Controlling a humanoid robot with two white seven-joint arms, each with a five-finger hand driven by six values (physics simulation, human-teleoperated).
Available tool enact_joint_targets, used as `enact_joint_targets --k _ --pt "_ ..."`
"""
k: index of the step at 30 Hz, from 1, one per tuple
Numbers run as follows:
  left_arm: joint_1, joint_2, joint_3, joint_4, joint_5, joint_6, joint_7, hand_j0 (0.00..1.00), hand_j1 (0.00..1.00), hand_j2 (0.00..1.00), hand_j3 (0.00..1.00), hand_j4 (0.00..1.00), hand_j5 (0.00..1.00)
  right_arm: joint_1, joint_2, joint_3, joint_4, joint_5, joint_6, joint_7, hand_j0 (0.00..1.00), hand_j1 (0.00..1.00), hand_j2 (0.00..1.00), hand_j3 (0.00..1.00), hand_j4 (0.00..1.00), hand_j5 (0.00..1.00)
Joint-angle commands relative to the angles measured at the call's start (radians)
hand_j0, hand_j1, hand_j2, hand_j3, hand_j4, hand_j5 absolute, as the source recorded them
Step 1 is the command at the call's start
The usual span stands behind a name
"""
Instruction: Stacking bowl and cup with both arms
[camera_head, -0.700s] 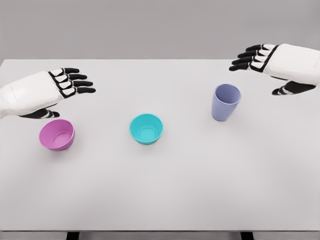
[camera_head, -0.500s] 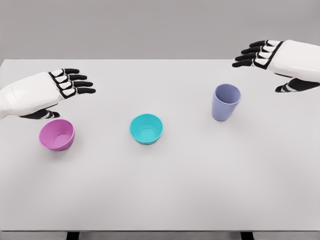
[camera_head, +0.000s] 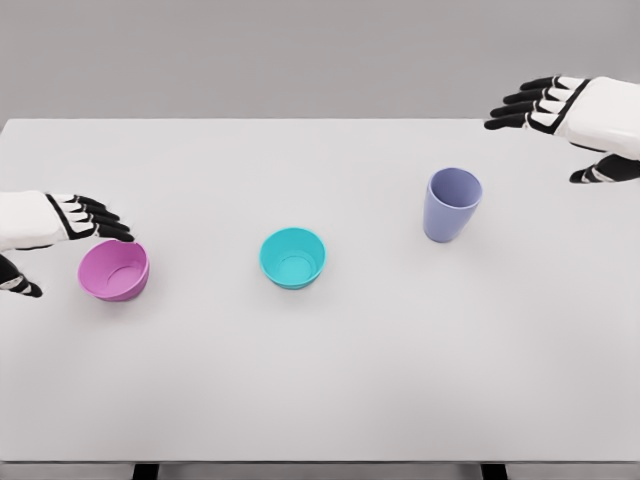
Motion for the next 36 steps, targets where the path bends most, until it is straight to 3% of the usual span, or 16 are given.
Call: enact_joint_targets --k 1,5,7,9,13,20,22,31,36 --pt "0.000 0.039 -0.017 -0.018 0.061 0.002 -0.027 1.00 1.00 1.00 1.00 1.00 1.00 0.000 -0.003 -0.005 0.001 -0.006 0.003 -0.001 1.00 1.00 1.00 1.00 1.00 1.00" --pt "0.000 -0.010 -0.029 -0.018 0.029 0.141 -0.027 1.00 1.00 1.00 1.00 1.00 1.00 0.009 -0.001 -0.003 0.003 -0.006 0.003 -0.001 1.00 1.00 1.00 1.00 1.00 1.00" --pt "-0.002 -0.060 -0.028 -0.018 -0.061 0.211 -0.027 1.00 1.00 1.00 1.00 1.00 1.00 0.028 -0.003 -0.006 0.003 -0.006 0.003 -0.001 1.00 1.00 1.00 1.00 1.00 1.00" --pt "-0.005 -0.114 -0.028 -0.018 -0.156 0.219 -0.027 1.00 1.00 1.00 1.00 1.00 1.00 0.028 0.000 -0.006 0.003 -0.006 0.003 -0.001 1.00 1.00 1.00 1.00 1.00 1.00" --pt "-0.005 -0.120 -0.029 -0.018 -0.212 0.201 -0.027 1.00 1.00 1.00 1.00 1.00 1.00 0.028 0.002 -0.006 0.003 -0.006 0.003 -0.001 1.00 1.00 1.00 1.00 1.00 1.00" --pt "-0.012 -0.149 -0.031 -0.018 -0.224 0.207 -0.027 1.00 1.00 1.00 1.00 1.00 1.00 0.028 0.002 -0.006 0.003 -0.006 0.003 -0.001 1.00 1.00 1.00 1.00 1.00 1.00" --pt "-0.014 -0.184 -0.029 -0.018 -0.310 0.198 -0.027 1.00 1.00 1.00 1.00 1.00 1.00 0.028 0.002 -0.006 0.003 -0.006 0.003 -0.001 1.00 1.00 1.00 1.00 1.00 1.00" --pt "-0.018 -0.203 -0.052 -0.017 -0.371 0.199 -0.027 1.00 1.00 1.00 1.00 1.00 1.00 0.028 0.003 -0.006 0.003 -0.006 0.003 -0.001 1.00 1.00 1.00 1.00 1.00 1.00" --pt "-0.018 -0.208 -0.051 -0.015 -0.322 0.256 -0.027 0.97 0.97 0.97 0.97 0.97 0.97 0.028 0.005 -0.006 0.003 -0.006 0.003 -0.001 1.00 1.00 1.00 1.00 1.00 1.00"
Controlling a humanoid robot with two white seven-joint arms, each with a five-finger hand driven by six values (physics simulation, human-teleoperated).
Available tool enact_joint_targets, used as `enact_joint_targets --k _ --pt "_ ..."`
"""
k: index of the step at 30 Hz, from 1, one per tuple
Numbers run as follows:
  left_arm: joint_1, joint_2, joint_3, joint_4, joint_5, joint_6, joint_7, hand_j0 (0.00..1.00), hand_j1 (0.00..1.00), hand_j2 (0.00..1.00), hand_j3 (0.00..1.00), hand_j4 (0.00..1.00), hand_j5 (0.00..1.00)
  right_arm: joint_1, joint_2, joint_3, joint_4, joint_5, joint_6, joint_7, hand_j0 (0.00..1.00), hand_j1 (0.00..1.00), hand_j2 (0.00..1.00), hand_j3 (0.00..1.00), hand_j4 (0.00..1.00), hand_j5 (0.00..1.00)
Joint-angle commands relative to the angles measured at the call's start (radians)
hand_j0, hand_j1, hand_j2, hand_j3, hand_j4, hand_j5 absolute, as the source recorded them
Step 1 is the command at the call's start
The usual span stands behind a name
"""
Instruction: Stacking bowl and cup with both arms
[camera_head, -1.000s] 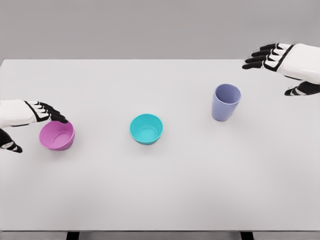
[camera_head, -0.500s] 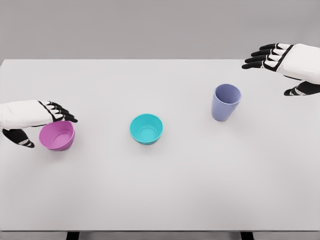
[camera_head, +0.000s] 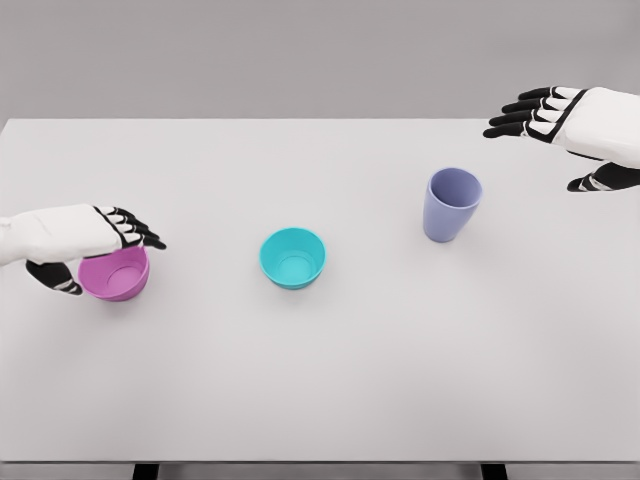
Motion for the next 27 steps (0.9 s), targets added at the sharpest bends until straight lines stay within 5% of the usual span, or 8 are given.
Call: enact_joint_targets --k 1,6,11,27 --pt "0.000 0.001 0.000 0.000 0.027 0.028 0.000 0.98 0.98 0.98 0.98 0.98 0.98 0.000 0.000 -0.002 0.000 -0.005 0.003 -0.001 1.00 1.00 1.00 1.00 1.00 1.00" --pt "0.002 0.018 -0.002 0.000 0.096 0.031 0.000 1.00 1.00 1.00 1.00 1.00 1.00 0.000 0.003 -0.002 0.000 -0.005 0.003 -0.001 1.00 1.00 1.00 1.00 1.00 1.00" --pt "0.011 0.018 -0.014 0.000 0.098 0.149 0.000 1.00 1.00 1.00 1.00 1.00 1.00 0.000 0.004 -0.002 0.000 -0.005 0.003 -0.001 1.00 1.00 1.00 1.00 1.00 1.00" --pt "0.005 0.002 -0.052 0.009 0.052 0.169 0.000 1.00 1.00 1.00 1.00 1.00 1.00 0.000 0.004 -0.002 0.000 -0.005 0.003 -0.001 1.00 1.00 1.00 1.00 1.00 1.00"
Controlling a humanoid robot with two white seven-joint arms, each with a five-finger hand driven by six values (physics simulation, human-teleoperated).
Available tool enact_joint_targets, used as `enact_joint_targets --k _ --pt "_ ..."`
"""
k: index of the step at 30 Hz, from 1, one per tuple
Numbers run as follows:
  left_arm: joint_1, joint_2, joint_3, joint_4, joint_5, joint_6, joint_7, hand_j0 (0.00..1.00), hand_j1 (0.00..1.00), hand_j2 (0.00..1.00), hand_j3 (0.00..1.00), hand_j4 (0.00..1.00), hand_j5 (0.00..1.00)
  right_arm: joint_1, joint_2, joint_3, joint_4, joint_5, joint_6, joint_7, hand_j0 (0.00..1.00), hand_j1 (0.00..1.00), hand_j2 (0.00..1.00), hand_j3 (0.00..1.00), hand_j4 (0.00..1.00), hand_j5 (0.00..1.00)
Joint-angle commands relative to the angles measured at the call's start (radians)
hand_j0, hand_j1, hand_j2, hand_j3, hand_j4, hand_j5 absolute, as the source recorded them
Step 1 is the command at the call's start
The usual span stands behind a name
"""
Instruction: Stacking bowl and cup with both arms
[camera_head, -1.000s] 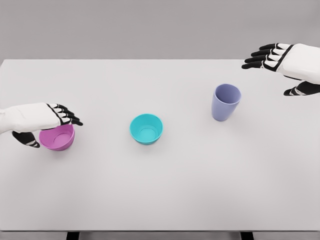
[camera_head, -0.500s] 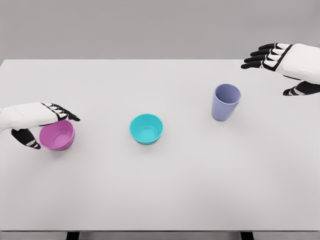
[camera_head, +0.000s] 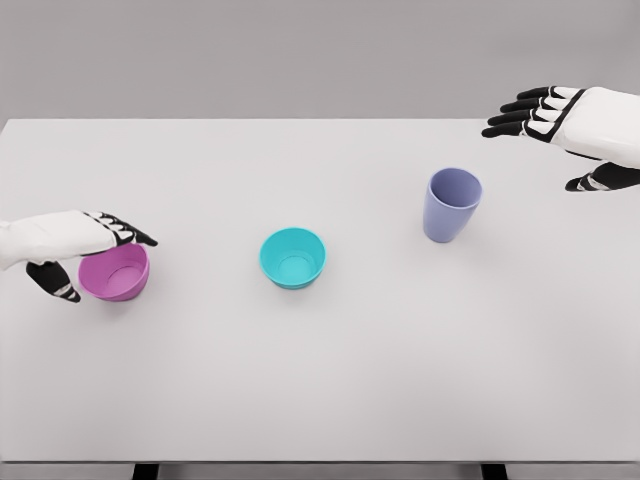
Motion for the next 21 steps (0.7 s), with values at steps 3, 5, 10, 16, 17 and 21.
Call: enact_joint_targets --k 3,5,10,16,17,21 --pt "-0.002 -0.007 -0.006 0.003 -0.021 -0.002 0.000 1.00 1.00 1.00 1.00 1.00 1.00 0.000 0.000 0.000 0.000 -0.005 0.003 -0.001 1.00 1.00 1.00 1.00 1.00 1.00" --pt "-0.003 -0.016 -0.006 0.011 -0.033 -0.002 0.000 1.00 1.00 1.00 1.00 1.00 1.00 0.000 0.000 0.000 0.000 -0.005 0.003 -0.001 1.00 1.00 1.00 1.00 1.00 1.00" --pt "-0.003 -0.034 -0.006 0.017 -0.048 -0.002 0.000 1.00 1.00 1.00 1.00 1.00 1.00 0.000 0.000 0.000 0.000 -0.005 0.003 -0.001 1.00 1.00 1.00 1.00 1.00 1.00" --pt "-0.003 -0.047 -0.007 0.026 -0.054 -0.004 0.000 1.00 1.00 1.00 1.00 1.00 1.00 0.000 0.000 0.000 0.000 -0.005 0.003 -0.001 1.00 1.00 1.00 1.00 1.00 1.00" --pt "-0.003 -0.053 -0.007 0.029 -0.054 -0.004 0.000 1.00 1.00 1.00 1.00 1.00 1.00 0.000 0.002 0.000 0.000 -0.005 0.003 -0.001 1.00 1.00 1.00 1.00 1.00 1.00" --pt "-0.002 -0.054 -0.010 0.031 -0.054 -0.008 0.000 1.00 1.00 1.00 1.00 1.00 1.00 0.000 0.002 0.000 0.000 -0.005 0.003 -0.001 1.00 1.00 1.00 1.00 1.00 1.00"
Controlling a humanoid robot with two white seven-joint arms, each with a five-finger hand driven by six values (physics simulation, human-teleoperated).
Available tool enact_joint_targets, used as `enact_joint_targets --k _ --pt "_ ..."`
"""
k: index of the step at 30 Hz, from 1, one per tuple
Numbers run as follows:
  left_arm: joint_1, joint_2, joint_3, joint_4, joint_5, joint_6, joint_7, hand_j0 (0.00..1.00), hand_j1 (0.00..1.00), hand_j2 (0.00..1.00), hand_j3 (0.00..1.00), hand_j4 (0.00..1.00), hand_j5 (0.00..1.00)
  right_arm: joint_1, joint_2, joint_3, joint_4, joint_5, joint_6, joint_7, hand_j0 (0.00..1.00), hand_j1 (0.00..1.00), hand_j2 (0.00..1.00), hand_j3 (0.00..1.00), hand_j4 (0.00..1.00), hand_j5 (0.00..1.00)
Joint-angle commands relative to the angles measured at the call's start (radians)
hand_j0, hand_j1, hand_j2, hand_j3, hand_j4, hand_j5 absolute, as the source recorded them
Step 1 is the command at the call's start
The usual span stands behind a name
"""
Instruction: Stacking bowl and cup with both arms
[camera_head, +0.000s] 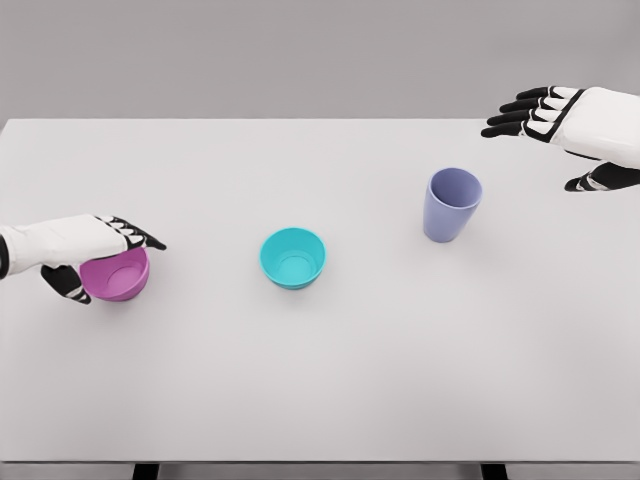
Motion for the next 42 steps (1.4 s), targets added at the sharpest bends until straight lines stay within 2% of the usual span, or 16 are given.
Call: enact_joint_targets --k 1,31,33,37,42 --pt "0.000 -0.001 -0.002 0.001 0.001 -0.001 0.000 1.00 1.00 1.00 1.00 1.00 1.00 0.000 0.000 0.000 0.000 -0.005 0.003 -0.001 1.00 1.00 1.00 1.00 1.00 1.00" --pt "0.006 -0.021 -0.003 0.036 -0.019 -0.002 0.000 1.00 1.00 1.00 1.00 1.00 1.00 0.000 0.010 -0.003 0.000 -0.005 0.003 -0.001 1.00 1.00 1.00 1.00 1.00 1.00" --pt "0.006 -0.021 -0.008 0.042 -0.017 -0.002 0.000 0.94 0.94 0.94 0.94 0.94 0.94 0.000 0.012 -0.002 0.000 -0.005 0.003 -0.001 1.00 1.00 1.00 1.00 1.00 1.00" --pt "0.006 -0.021 -0.008 0.042 -0.010 -0.004 0.000 0.77 0.77 0.77 0.77 0.77 0.77 0.000 0.010 -0.002 0.000 -0.005 0.003 -0.001 1.00 1.00 1.00 1.00 1.00 1.00" --pt "0.005 -0.018 -0.005 0.041 -0.002 -0.004 0.000 0.68 0.68 0.68 0.68 0.68 0.68 0.000 0.010 -0.002 0.000 -0.004 0.003 -0.001 1.00 1.00 1.00 1.00 1.00 1.00"
